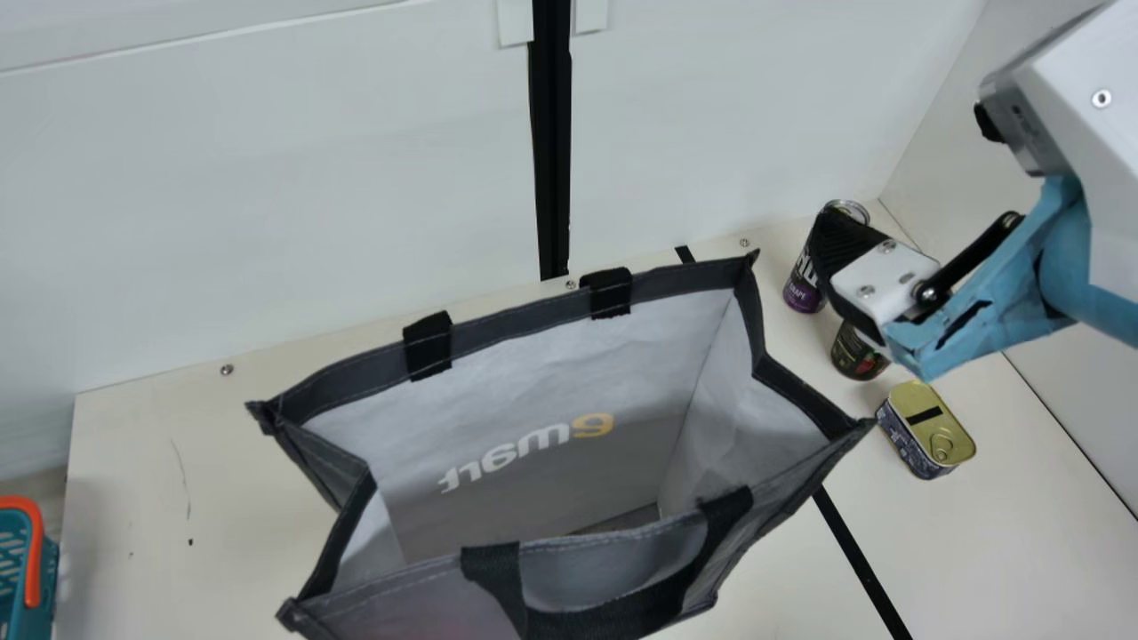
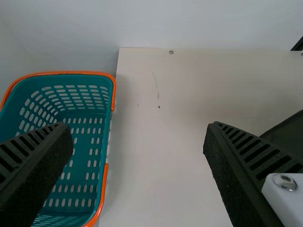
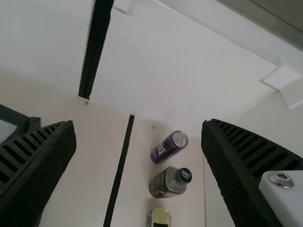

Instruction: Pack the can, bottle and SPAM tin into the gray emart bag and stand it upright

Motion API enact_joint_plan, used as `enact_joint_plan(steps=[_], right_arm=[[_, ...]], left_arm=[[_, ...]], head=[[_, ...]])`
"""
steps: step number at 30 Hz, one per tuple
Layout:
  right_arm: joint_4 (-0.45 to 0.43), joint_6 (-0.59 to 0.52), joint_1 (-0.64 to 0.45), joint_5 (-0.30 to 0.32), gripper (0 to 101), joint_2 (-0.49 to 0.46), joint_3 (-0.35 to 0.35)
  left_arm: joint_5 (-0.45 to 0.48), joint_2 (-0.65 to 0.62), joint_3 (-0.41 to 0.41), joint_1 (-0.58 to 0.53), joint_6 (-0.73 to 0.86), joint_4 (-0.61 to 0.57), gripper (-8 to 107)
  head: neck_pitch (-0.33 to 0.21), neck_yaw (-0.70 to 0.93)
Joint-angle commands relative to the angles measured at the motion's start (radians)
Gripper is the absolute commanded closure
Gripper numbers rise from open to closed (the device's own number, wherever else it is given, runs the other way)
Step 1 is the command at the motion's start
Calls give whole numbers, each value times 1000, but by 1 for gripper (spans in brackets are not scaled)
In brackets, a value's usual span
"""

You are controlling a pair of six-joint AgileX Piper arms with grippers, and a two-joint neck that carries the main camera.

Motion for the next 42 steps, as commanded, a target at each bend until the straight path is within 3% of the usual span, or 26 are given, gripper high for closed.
enact_joint_plan(steps=[1, 23, 42], right_arm=[[5, 5, -28, 0, 6, 1, 11], [0, 65, -227, 0, 6, 17, 133], [-14, 138, -299, 0, 6, -12, 269]], left_arm=[[0, 0, 0, 0, 0, 0, 9], [0, 0, 0, 0, 0, 0, 9], [0, 0, 0, 0, 0, 0, 9]], head=[[-23, -1], [-23, -1], [-23, -1]])
